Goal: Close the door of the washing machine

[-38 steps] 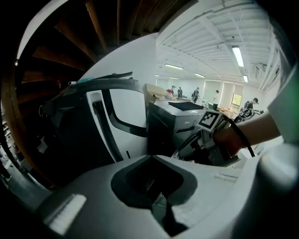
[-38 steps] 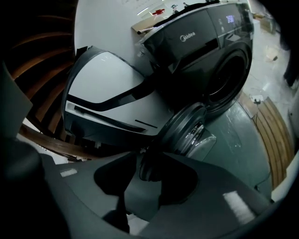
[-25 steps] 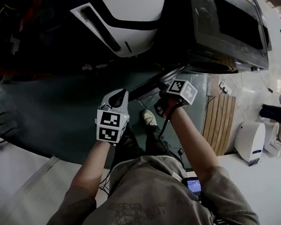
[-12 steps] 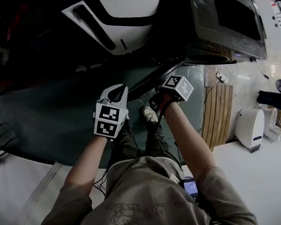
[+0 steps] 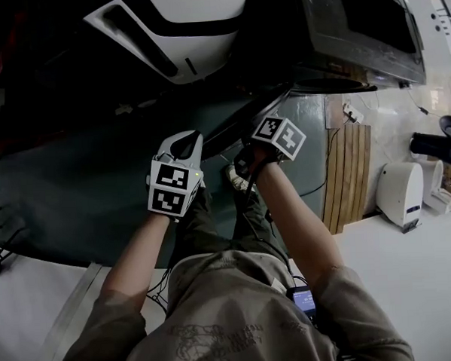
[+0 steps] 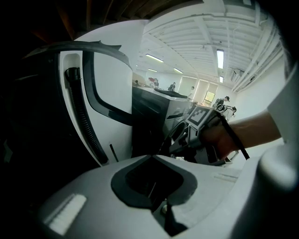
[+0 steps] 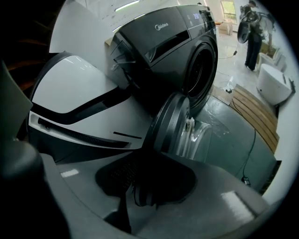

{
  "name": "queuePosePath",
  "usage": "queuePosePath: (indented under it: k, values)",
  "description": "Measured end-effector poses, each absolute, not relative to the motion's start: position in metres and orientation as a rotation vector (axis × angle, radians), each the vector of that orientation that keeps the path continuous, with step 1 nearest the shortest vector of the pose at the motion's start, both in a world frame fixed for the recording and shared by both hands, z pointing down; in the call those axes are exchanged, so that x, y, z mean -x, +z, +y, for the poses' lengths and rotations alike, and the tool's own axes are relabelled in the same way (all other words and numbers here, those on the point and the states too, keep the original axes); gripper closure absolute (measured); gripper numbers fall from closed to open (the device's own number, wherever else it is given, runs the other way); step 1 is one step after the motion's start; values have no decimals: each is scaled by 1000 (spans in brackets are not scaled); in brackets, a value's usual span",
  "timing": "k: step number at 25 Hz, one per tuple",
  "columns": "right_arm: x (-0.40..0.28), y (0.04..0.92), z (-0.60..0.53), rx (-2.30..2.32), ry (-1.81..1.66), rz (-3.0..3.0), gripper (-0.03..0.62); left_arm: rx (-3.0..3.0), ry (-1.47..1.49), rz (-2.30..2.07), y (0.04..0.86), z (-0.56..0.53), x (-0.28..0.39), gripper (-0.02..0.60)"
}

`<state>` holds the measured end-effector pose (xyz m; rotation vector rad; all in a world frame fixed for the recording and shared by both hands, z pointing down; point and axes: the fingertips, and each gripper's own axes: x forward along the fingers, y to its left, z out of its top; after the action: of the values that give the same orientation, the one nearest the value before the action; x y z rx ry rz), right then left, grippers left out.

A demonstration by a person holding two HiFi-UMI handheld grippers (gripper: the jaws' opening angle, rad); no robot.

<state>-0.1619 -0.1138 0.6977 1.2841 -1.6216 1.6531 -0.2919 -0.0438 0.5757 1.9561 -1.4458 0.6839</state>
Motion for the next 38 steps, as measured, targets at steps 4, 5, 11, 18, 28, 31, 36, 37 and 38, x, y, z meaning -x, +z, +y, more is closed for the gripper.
queuePosePath:
  k: [4,5,11,18,28,31,36,37,38]
  values:
    - [155,697,-108,-1249,1652,-1639,450,-1979,696,-1424,577,-51,283,581]
    - [152,696,-106,-1237,1649,-1643,451,-1987,698,-1418,577,-54,280,581]
    - [125,695,-92,-1169,1570,-1681,465,-2029,700,-1369,578,-66,253,581]
    - [74,694,-76,-1074,1449,-1729,471,-2078,708,-1290,582,-74,210,581]
    - [-4,688,-78,-1043,1224,-1777,492,-2114,756,-1206,587,-78,159,581]
    - [-27,687,-82,-1032,1140,-1789,500,-2117,769,-1176,589,-78,142,581]
    - [-61,687,-97,-989,1096,-1791,499,-2139,801,-1126,594,-85,116,581]
    - [-67,687,-101,-978,1082,-1795,499,-2138,804,-1121,595,-87,111,581]
    - [-73,688,-105,-965,1063,-1800,497,-2137,803,-1118,597,-90,106,581]
